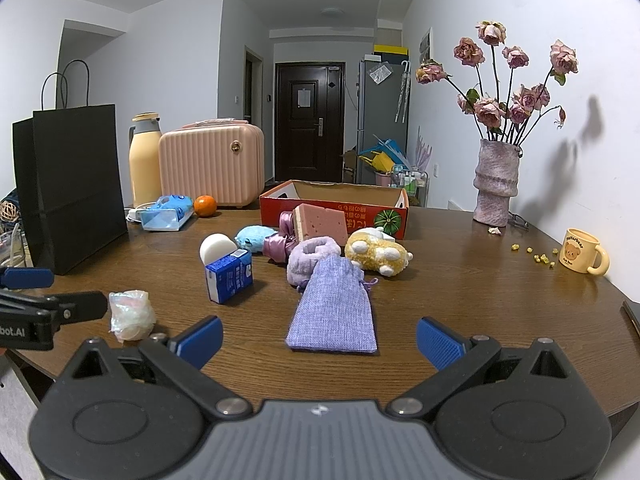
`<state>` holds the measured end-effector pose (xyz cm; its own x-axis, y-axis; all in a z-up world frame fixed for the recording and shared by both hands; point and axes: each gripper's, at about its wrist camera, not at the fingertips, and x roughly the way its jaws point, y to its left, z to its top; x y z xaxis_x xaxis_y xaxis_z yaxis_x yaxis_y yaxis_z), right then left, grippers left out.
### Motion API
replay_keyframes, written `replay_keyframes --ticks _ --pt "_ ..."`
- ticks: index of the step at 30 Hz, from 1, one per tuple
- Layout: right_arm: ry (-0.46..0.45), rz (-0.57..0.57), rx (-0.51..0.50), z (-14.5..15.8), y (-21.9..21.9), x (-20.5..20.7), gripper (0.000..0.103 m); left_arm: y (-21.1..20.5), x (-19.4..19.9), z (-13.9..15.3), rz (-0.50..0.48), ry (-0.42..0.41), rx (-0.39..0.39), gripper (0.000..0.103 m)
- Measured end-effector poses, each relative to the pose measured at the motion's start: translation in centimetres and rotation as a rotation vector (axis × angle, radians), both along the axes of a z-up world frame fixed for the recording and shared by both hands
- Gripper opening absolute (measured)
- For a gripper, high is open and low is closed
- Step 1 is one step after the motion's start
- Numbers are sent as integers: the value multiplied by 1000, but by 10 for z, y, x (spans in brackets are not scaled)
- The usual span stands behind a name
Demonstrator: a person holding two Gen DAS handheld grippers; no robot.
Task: Organize soft objects
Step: 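Move the left tool toward the clear plastic bag while the right tool approaches the lavender pouch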
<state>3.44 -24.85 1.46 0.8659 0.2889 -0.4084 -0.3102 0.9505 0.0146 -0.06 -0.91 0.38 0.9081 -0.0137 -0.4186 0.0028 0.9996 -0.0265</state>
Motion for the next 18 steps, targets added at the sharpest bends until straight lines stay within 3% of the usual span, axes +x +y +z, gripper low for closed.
replay_keyframes --ticks 18 --pt "0 -1 -2 0 1 1 103 -1 0 0 -1 0 2 103"
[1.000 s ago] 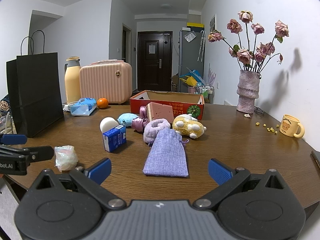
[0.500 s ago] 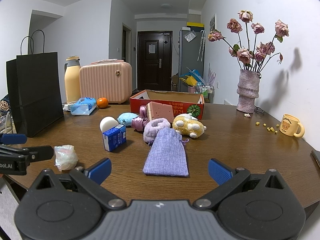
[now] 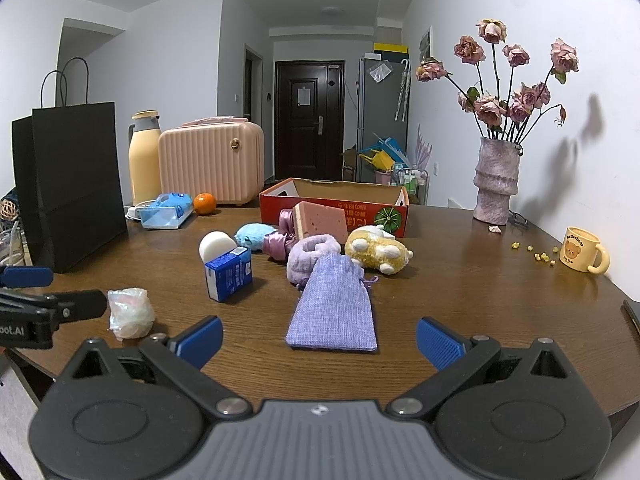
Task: Organize soft objects
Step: 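Move the left tool toward the clear plastic bag while the right tool approaches the lavender pouch, then close the left gripper on the clear plastic bag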
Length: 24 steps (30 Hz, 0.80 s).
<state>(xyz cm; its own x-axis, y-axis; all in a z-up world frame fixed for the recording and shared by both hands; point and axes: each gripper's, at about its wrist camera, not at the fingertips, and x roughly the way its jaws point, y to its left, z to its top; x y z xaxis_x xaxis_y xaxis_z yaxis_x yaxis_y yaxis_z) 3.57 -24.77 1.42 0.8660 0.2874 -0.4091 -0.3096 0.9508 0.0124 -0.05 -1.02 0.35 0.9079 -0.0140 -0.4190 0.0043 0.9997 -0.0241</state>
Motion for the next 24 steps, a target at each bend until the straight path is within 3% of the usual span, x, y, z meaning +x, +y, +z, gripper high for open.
replay_keyframes --ticks 10,24 --pt "5 1 0 -4 -2 4 103 7 12 -4 16 3 0 103" --pt "52 15 3 -26 8 27 103 22 53 -38 58 71 -38 103"
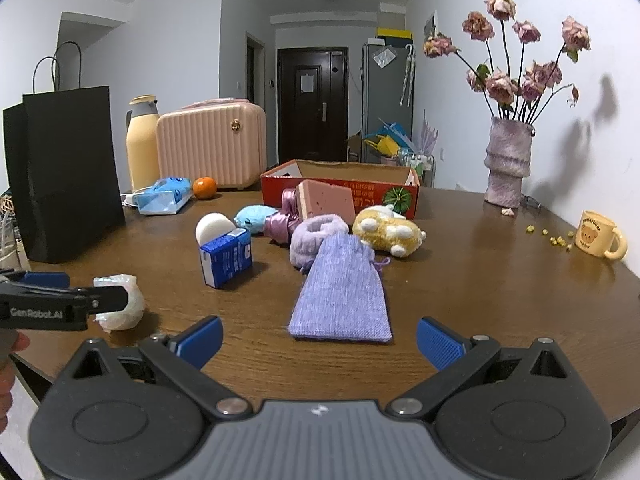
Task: Organize soft objects
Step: 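Close the left gripper on the clear plastic bag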
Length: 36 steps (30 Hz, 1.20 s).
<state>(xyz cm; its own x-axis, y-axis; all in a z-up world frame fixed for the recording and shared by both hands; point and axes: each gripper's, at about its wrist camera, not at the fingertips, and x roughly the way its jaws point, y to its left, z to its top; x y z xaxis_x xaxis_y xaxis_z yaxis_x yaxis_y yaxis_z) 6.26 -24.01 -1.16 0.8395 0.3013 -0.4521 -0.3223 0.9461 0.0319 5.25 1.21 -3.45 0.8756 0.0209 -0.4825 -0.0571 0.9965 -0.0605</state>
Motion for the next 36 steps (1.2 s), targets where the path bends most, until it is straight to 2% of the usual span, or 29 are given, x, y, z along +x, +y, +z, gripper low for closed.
replay_keyframes --ticks 29,36 --pt "82 -23 -1 -24 8 53 103 15 39 -26 56 64 21 103" --pt "98 -20 -9 -28 14 65 103 21 46 -31 58 67 12 95"
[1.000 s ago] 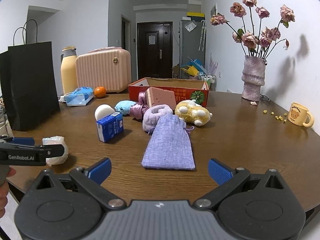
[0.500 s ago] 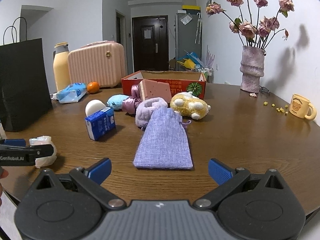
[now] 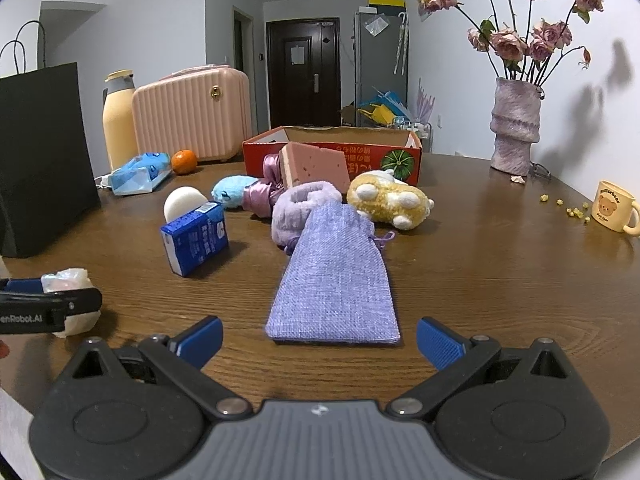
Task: Organize soft objects
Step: 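Close the left gripper on the clear plastic bag, then close the right gripper on the lavender pouch while the left tool holds the bag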
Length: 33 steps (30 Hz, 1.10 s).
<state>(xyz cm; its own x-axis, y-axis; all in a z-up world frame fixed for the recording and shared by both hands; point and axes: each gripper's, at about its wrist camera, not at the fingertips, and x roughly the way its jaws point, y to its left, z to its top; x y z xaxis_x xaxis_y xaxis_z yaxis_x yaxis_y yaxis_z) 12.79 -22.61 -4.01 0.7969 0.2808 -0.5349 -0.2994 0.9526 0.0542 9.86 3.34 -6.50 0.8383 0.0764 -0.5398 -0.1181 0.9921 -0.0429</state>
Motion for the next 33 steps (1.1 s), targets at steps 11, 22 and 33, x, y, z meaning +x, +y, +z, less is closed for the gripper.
replay_keyframes --ticks 11,22,33 --pt "20 6 -6 -7 8 16 103 6 11 -8 -23 24 -18 67" --pt "40 -1 -14 -13 12 34 103 7 20 -10 -40 14 -20 51" --pt "51 -12 -23 -15 14 52 103 10 33 -5 -41 -3 -23 50"
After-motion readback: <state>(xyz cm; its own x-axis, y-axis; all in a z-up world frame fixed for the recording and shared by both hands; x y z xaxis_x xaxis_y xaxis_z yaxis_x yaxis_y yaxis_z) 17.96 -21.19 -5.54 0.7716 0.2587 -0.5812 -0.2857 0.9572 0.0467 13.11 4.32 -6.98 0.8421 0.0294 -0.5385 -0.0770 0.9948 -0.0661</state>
